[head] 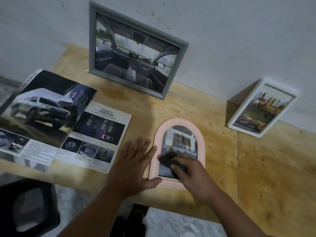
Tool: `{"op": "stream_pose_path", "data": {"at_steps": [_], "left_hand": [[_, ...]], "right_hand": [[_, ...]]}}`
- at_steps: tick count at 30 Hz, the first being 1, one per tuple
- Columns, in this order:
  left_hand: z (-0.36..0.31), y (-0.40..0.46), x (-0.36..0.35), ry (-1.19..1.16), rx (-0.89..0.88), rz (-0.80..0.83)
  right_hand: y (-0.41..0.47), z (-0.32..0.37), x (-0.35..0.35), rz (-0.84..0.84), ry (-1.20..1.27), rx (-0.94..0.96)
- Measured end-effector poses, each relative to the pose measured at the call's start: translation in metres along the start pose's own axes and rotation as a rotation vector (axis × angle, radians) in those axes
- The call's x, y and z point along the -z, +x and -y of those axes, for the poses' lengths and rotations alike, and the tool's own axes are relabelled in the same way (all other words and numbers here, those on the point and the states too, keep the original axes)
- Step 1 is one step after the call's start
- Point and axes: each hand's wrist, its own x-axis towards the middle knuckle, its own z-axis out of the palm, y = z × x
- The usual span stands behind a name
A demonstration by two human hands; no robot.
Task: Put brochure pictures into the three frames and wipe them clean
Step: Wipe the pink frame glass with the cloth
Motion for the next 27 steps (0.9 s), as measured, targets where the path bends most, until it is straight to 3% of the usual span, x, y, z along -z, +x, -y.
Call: {"op": "stream_pose_path", "data": {"at_steps": [3,6,10,15,18,22,24,27], "left_hand": [[0.001,-0.001,0.001,-0.011,-0.018,0.015],[0.0,0.0,0.003,0.015,-0.014,0.042],[0.0,0.001,0.003,0.012,-0.008,0.046],[0.0,0.0,0.003,-0.013,-0.003,0.032],[0.0,0.0,0.003,-0.025,-0.001,0.031],[0.001,0.001,0.003,-0.028,0.002,0.022],[0.001,0.002,0.004,-0.033,-0.006,0.0],[0.001,0.001,0.001,-0.02,-0.017,-0.024]], "right_hand": [[0.029,-0.007,0.026,-0.249,0.088,-0.073],[0.063,-0.015,0.036,-0.391,-0.237,-0.009],[0.071,-0.02,0.01,-0.244,-0.614,0.096],[0.018,-0.015,-0.008,-0.063,-0.637,0.243],[-0.014,-0.007,-0.012,0.045,-0.496,0.251],[0.003,0.004,0.022,0.181,-0.048,0.03],[0.028,0.002,0.041,-0.005,0.026,-0.017],[0.063,-0.009,0.044,-0.272,-0.234,0.035]]}}
